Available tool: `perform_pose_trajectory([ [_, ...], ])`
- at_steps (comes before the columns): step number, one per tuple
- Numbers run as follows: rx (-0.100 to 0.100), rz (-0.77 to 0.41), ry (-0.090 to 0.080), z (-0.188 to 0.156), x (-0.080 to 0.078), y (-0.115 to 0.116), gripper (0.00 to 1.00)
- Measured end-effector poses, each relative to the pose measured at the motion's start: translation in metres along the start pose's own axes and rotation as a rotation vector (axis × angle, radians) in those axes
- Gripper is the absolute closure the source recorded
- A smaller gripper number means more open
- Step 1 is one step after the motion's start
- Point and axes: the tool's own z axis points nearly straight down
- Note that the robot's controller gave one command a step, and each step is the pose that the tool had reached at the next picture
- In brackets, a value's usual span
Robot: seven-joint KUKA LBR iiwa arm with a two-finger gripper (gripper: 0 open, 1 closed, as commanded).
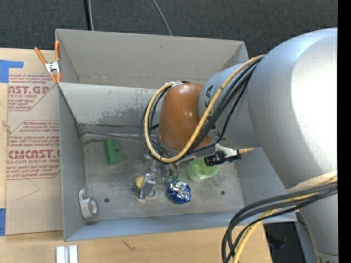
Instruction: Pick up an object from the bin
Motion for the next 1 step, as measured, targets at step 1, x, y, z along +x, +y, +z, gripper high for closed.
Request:
perform_pose_trajectory([
  [1, -0.002, -0.001, -0.006, -0.0014, -0.0014, 0.0013, 1.00],
])
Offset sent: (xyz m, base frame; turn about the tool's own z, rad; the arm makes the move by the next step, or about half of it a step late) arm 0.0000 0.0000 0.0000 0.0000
